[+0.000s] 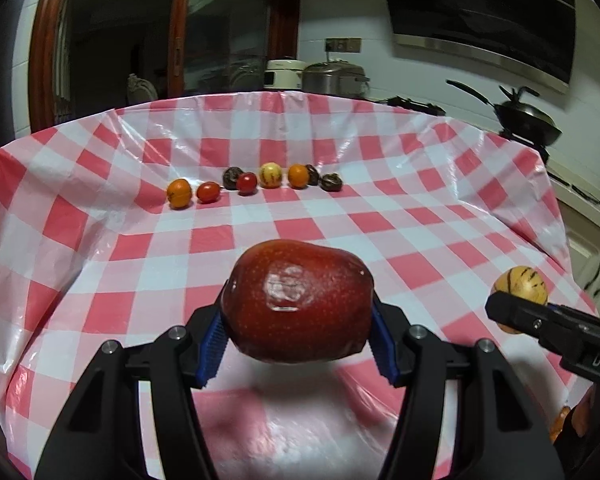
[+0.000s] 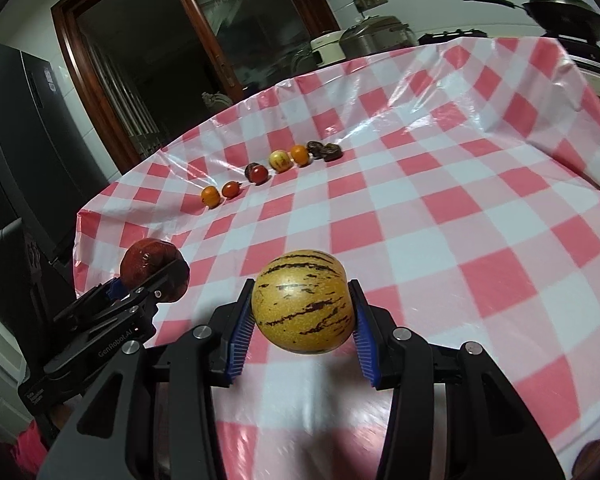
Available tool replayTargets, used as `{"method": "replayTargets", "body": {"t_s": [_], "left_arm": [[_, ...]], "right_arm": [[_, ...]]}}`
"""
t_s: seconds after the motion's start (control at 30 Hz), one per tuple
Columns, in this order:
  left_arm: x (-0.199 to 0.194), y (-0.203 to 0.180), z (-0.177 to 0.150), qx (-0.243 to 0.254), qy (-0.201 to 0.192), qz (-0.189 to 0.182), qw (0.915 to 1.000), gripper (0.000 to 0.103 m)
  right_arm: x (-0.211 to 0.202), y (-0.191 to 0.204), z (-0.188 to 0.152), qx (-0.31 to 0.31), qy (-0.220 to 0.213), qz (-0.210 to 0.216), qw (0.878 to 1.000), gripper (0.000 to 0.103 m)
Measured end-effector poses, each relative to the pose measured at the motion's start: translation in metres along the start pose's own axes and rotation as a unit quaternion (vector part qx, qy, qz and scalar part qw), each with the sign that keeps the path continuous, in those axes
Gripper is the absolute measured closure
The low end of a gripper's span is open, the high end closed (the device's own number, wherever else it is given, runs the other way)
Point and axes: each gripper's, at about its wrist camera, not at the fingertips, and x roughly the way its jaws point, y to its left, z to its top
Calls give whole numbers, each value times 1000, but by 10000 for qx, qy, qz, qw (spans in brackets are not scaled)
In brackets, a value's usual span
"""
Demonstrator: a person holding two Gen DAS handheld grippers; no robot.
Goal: Organize fruits
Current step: 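Carry the pepino and the red plum over to the white box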
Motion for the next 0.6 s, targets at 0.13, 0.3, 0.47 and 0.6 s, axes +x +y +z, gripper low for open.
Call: {"method": "replayTargets", "body": {"t_s": [0.13, 0.3, 0.47, 0.6], "left_arm": [[-5, -18, -6, 225, 28, -96, 9997, 43], [-8, -43, -11, 501, 72, -216, 9985, 43], [-9, -65, -17, 746, 164, -354, 9964, 43], [-12, -85, -21, 963, 207, -463, 9941, 43]], "right_arm": [[-14, -16, -7, 80, -52, -123, 9999, 58], [-33, -40, -17, 276, -139, -222, 9993, 58], [-58, -62, -26, 378, -319, -395, 9980, 58], [-77, -82, -33, 527, -454, -529, 9962, 58]]}}
